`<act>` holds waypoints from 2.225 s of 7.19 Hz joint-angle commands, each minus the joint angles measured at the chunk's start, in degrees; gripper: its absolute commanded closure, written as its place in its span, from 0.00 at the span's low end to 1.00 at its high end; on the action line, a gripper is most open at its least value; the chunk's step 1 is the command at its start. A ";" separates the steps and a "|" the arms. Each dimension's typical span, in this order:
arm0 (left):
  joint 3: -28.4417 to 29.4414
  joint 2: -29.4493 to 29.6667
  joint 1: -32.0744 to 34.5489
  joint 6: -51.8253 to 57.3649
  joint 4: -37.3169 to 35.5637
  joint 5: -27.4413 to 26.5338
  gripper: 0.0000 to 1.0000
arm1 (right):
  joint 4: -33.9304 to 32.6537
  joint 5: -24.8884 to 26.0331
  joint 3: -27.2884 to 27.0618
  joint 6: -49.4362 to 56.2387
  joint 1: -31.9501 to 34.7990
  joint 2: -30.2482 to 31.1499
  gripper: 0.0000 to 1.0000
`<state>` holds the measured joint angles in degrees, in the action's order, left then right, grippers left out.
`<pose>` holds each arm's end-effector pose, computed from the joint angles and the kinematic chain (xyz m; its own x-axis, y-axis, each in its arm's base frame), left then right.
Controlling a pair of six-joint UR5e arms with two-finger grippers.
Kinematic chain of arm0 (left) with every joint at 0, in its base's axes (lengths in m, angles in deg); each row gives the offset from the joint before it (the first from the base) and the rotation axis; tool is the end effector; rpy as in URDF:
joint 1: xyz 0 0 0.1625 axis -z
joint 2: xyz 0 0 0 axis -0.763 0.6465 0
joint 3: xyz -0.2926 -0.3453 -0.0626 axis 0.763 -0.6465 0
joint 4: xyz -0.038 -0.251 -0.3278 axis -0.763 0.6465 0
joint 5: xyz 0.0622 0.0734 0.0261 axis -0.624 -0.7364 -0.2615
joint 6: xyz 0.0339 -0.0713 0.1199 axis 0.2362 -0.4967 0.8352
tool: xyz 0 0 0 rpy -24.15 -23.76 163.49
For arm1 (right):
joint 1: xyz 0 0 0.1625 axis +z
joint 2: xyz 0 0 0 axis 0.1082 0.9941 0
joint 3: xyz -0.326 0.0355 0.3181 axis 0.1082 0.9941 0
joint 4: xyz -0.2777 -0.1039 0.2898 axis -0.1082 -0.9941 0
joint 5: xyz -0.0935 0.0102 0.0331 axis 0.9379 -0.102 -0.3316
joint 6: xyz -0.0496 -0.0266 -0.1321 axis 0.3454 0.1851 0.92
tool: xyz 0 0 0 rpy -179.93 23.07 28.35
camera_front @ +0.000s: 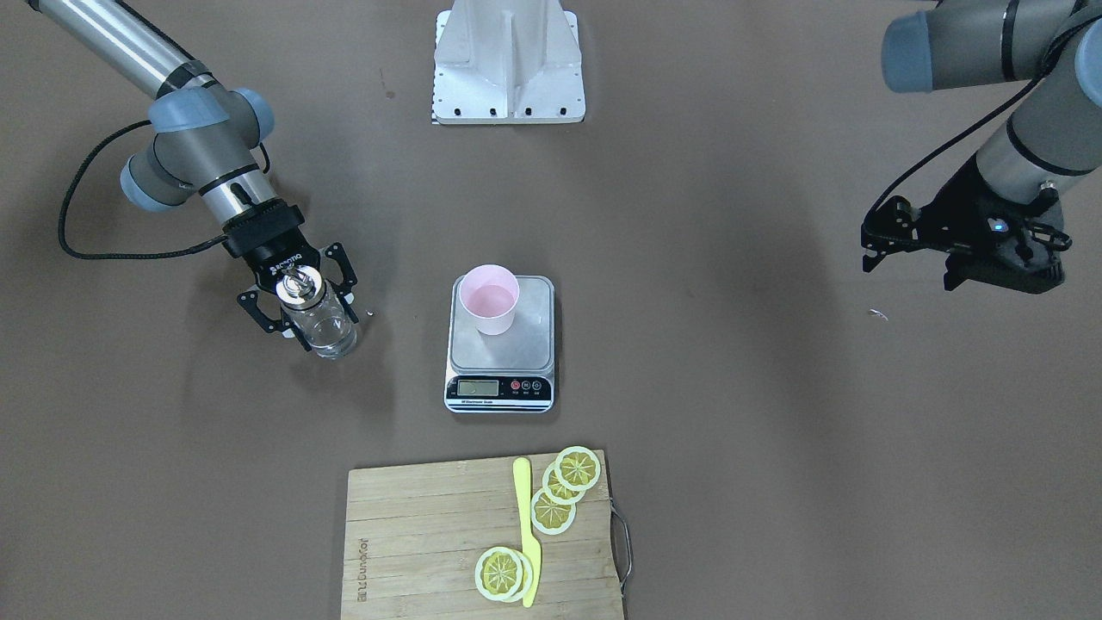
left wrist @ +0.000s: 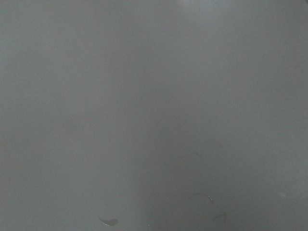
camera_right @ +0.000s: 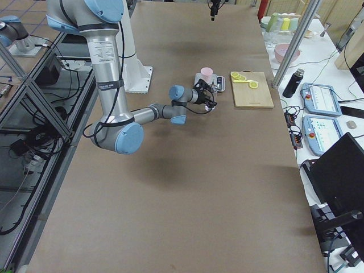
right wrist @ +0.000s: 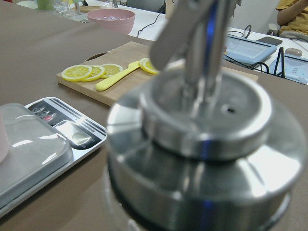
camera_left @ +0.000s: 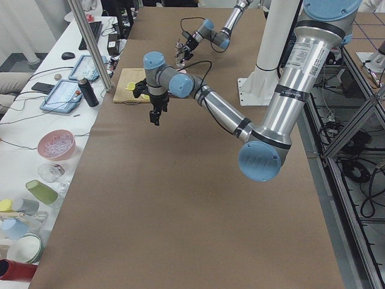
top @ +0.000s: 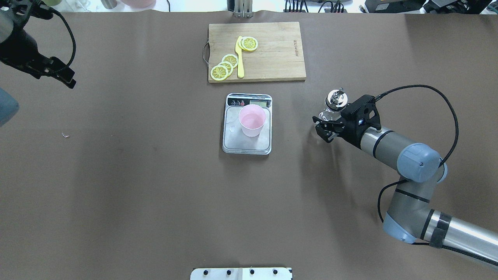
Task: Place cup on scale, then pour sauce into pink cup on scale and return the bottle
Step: 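Lift the dispenser with the right gripper off the table, then carry the dispenser with the right gripper toward the pink cup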
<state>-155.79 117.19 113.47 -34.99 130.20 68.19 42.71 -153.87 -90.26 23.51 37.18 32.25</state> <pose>0.2291 -0.5653 0.4138 0.6776 0.2927 -0.6747 -0.1639 0.9544 0.2496 -0.4690 -0.4755 0.4579 0.6486 -0.5499 0.5262 -0.2842 0.4663 0.8377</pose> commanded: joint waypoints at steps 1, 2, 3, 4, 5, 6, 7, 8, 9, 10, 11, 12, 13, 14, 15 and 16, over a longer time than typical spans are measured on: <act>0.18 -0.08 0.24 0.61 0.00 0.04 0.02 | -14.05 -0.51 -7.96 5.61 1.36 0.17 0.93; 0.35 -0.16 1.02 1.92 0.09 0.04 0.02 | -21.79 -0.51 -12.45 8.01 2.07 0.61 0.93; 0.44 -2.60 2.86 7.41 0.35 0.21 0.02 | -28.83 0.02 -15.98 10.73 2.42 0.61 0.93; 0.70 -3.75 4.53 11.12 0.35 0.21 0.02 | -34.64 0.80 -18.97 13.37 2.34 0.70 0.93; 1.75 -5.16 6.02 14.90 0.87 0.65 0.02 | -39.48 1.16 -20.92 14.78 2.34 0.35 0.93; 3.93 -6.39 7.69 18.42 2.27 1.61 0.02 | -44.06 2.12 -22.85 18.28 2.25 0.09 0.93; 5.96 -9.01 9.01 20.80 5.59 2.58 0.02 | -48.11 3.96 -23.83 19.44 1.64 -0.26 0.93; 8.33 -11.65 9.29 21.52 10.93 2.67 0.02 | -50.58 6.85 -23.92 19.80 -0.63 -0.35 0.93; 11.31 -14.11 9.55 21.53 17.25 2.76 0.02 | -54.09 10.36 -23.75 21.37 -2.48 -1.66 0.93; 14.82 -15.62 9.64 21.62 23.06 3.63 0.02 | -58.39 11.00 -24.01 22.61 -2.58 -3.93 0.93; 18.25 -15.72 10.43 22.75 26.59 5.73 0.02 | -62.52 12.23 -24.01 22.88 -3.72 -5.70 0.93; 19.41 -15.72 11.48 24.50 26.89 6.36 0.02 | -65.95 14.76 -24.10 23.93 -4.60 -7.02 0.93; 19.34 -15.72 12.27 24.60 26.72 6.45 0.02 | -68.51 15.57 -24.10 25.16 -4.87 -8.42 0.93; 19.34 -15.72 12.89 24.60 26.28 6.45 0.02 | -71.41 15.67 -24.01 25.78 -5.13 -9.40 0.93; 19.51 -15.81 12.98 24.34 26.02 6.45 0.02 | -72.31 16.71 -24.01 27.00 -5.31 -9.14 0.93; 19.60 -15.81 13.24 23.91 23.67 6.45 0.01 | -75.01 18.20 -24.01 29.36 -5.48 -9.40 0.93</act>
<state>-136.34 101.42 126.37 -10.69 155.75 74.63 -29.44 -137.24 -114.29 50.53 31.95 23.15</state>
